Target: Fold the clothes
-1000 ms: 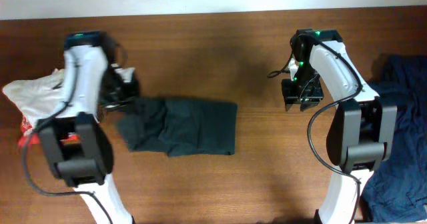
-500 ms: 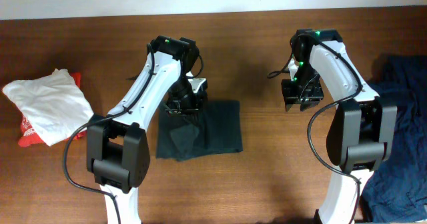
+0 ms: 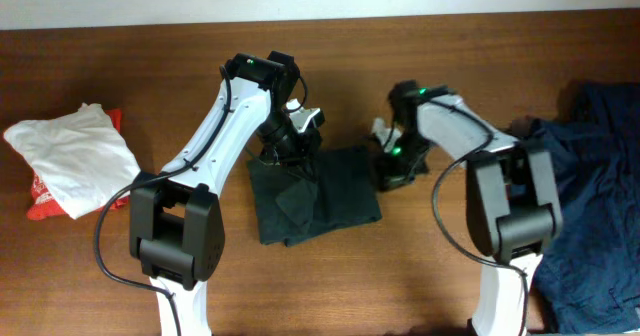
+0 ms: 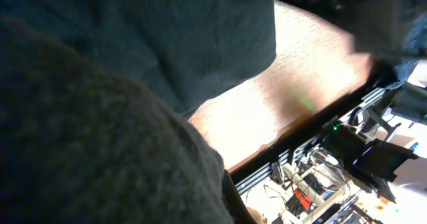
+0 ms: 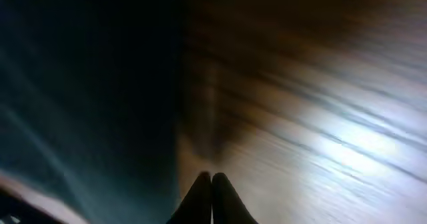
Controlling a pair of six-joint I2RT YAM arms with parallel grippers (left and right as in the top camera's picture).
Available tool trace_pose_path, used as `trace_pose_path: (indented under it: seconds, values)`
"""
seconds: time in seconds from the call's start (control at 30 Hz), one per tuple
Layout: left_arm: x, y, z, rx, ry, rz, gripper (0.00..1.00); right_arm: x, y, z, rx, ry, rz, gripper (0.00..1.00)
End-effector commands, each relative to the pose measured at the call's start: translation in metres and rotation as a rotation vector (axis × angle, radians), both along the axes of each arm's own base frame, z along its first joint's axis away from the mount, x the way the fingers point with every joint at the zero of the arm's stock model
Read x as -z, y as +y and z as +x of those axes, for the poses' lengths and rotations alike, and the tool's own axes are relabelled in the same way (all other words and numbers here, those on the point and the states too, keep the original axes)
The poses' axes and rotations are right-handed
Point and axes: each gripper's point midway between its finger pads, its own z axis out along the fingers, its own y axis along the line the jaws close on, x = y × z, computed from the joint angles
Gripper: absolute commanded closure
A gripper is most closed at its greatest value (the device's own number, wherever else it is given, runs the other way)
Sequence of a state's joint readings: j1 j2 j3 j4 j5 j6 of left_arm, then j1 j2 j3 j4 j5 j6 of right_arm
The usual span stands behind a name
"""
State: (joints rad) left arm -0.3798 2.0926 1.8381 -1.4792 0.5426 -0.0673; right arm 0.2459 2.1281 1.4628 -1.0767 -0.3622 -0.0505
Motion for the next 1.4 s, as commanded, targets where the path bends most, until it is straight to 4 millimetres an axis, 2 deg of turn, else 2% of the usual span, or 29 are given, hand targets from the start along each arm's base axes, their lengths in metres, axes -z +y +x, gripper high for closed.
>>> trace_pose_path:
  seconds: [0.0,0.13,0.23,0.27,0.33,0.47,0.5,0.53,0.6,0.67,0.73,0.8,0.83,0.9,0.97,1.03,1.07,1.13,1.23,1.27,1.3,1.37]
  values:
    - [-0.005,-0.007,0.003,0.023,-0.025,-0.041,1.00,0.014,0.021,-0.016,-0.013,0.021,0.019,0.94]
    - [-0.005,-0.027,0.013,0.056,-0.105,-0.091,1.00,0.016,0.030,-0.017,-0.017,0.013,0.017,0.95]
    - [-0.004,-0.045,0.009,0.101,-0.137,-0.107,0.99,0.016,0.029,-0.018,-0.015,0.017,0.015,0.95]
    - [-0.004,-0.051,0.007,0.118,-0.147,-0.110,0.95,0.016,0.029,-0.018,-0.015,0.017,0.016,0.95]
    - [-0.004,-0.058,0.002,0.139,-0.150,-0.114,0.94,0.016,0.028,-0.019,-0.015,0.022,0.012,0.95]
    - [-0.004,-0.059,0.001,0.141,-0.148,-0.114,0.93,0.016,0.027,-0.020,-0.015,0.026,0.004,0.94]
    - [-0.004,-0.058,0.000,0.141,-0.146,-0.112,0.87,0.016,0.025,-0.021,-0.017,0.026,-0.003,0.94]
    - [-0.004,-0.058,0.000,0.141,-0.145,-0.112,0.86,0.017,0.024,-0.021,-0.018,0.026,-0.014,0.95]
    - [-0.004,-0.058,0.000,0.141,-0.146,-0.113,0.85,0.018,0.012,-0.020,-0.018,0.022,-0.067,0.95]
    - [-0.004,-0.060,-0.001,0.146,-0.146,-0.114,0.81,0.013,-0.002,-0.010,0.015,0.017,-0.087,0.96]
    - [-0.004,-0.061,-0.002,0.150,-0.146,-0.115,0.75,-0.003,-0.022,0.012,0.079,-0.006,-0.094,0.96]
    - [-0.005,-0.064,-0.002,0.155,-0.152,-0.122,0.65,-0.032,-0.045,0.041,0.156,-0.048,-0.087,0.95]
    - [-0.005,-0.066,0.000,0.158,-0.166,-0.128,0.55,-0.045,-0.055,0.051,0.185,-0.064,-0.084,0.95]
    - [-0.005,-0.069,0.006,0.184,-0.208,-0.149,0.54,-0.076,-0.070,0.064,0.228,-0.084,-0.081,0.95]
    - [-0.007,-0.058,0.024,0.168,-0.253,-0.150,0.54,-0.102,-0.073,0.062,0.232,-0.072,-0.079,0.95]
    - [-0.009,-0.040,0.041,0.123,-0.280,-0.125,0.54,-0.110,-0.059,0.053,0.175,-0.049,-0.017,0.95]
    - [-0.010,-0.029,0.050,0.093,-0.290,-0.108,0.54,-0.115,-0.043,0.046,0.122,-0.031,0.060,0.95]
    - [-0.011,0.018,0.080,-0.032,-0.305,-0.084,0.54,-0.126,-0.001,0.029,0.010,-0.005,0.191,0.95]
    - [-0.005,0.085,0.107,-0.213,-0.300,0.000,0.52,-0.125,0.041,0.017,-0.106,-0.021,0.204,0.88]
    - [-0.005,0.098,0.110,-0.244,-0.298,0.005,0.52,-0.124,0.056,0.012,-0.148,-0.034,0.208,0.79]
    - [-0.005,0.112,0.112,-0.277,-0.290,0.012,0.50,-0.123,0.074,0.007,-0.198,-0.048,0.214,0.60]
    - [-0.005,0.125,0.113,-0.306,-0.281,0.018,0.50,-0.119,0.102,-0.001,-0.275,-0.078,0.227,0.58]
